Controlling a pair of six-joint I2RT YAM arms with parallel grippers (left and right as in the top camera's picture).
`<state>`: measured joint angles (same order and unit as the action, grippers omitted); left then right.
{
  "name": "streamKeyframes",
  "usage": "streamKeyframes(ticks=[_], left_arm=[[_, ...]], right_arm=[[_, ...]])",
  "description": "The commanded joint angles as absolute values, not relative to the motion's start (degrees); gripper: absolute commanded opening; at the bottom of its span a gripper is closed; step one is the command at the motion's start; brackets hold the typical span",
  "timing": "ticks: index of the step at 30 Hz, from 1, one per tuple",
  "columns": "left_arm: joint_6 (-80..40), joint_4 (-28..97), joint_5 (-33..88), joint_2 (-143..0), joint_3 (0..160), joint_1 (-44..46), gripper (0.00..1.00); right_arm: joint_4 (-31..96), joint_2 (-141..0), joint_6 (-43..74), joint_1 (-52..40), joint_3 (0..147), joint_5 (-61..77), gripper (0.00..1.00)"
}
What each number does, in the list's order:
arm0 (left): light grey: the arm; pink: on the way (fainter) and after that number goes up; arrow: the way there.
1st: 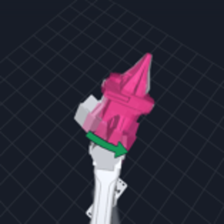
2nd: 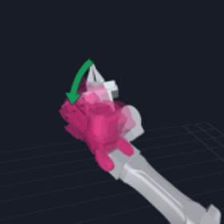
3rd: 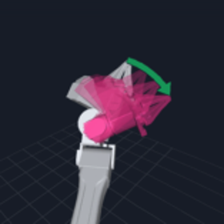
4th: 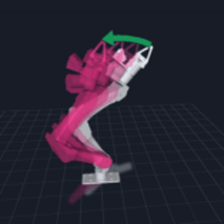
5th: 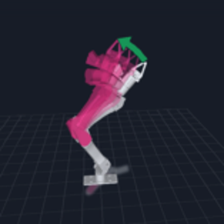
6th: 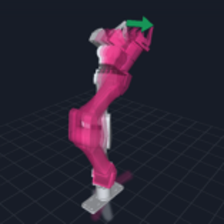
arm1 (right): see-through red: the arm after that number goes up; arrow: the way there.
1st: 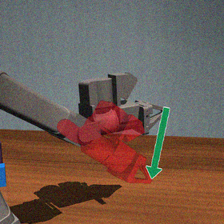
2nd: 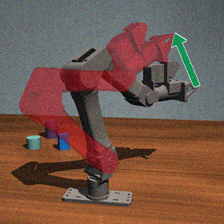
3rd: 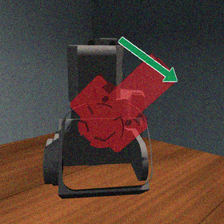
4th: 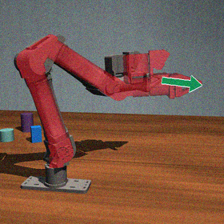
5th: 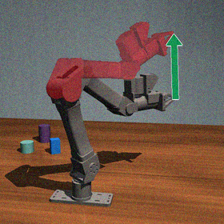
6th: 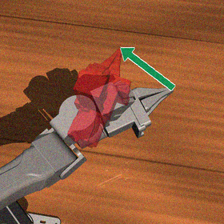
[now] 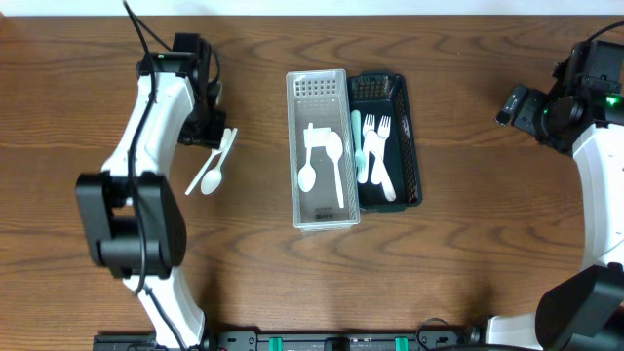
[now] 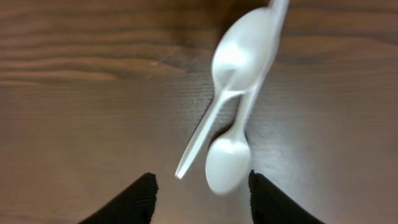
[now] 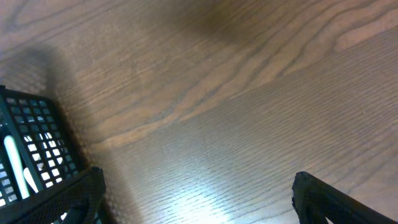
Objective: Pack container
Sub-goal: 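Grasp a third white spoon with the left gripper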
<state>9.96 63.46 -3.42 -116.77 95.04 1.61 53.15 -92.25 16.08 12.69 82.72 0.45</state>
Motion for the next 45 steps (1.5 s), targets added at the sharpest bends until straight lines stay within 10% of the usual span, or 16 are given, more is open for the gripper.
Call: streamKeyframes(ticks=[1,33,45], left_arm=[[12.43,63.55,-2.31,-119.79,94.32,1.65,0.46],[12.43,60.77,1.34,-128.90,93.84,3.68,0.45],[11.31,65.17,3.92,-128.44,94.21,4.71,0.06]], right_arm=[[52.77,-92.27,16.25,13.06,82.72,0.47,0.99],[52.53,-92.27,16.25,13.06,82.70,0.47,0.99],[52.69,-92.27,16.25,13.06,82.72,0.47,0.99]])
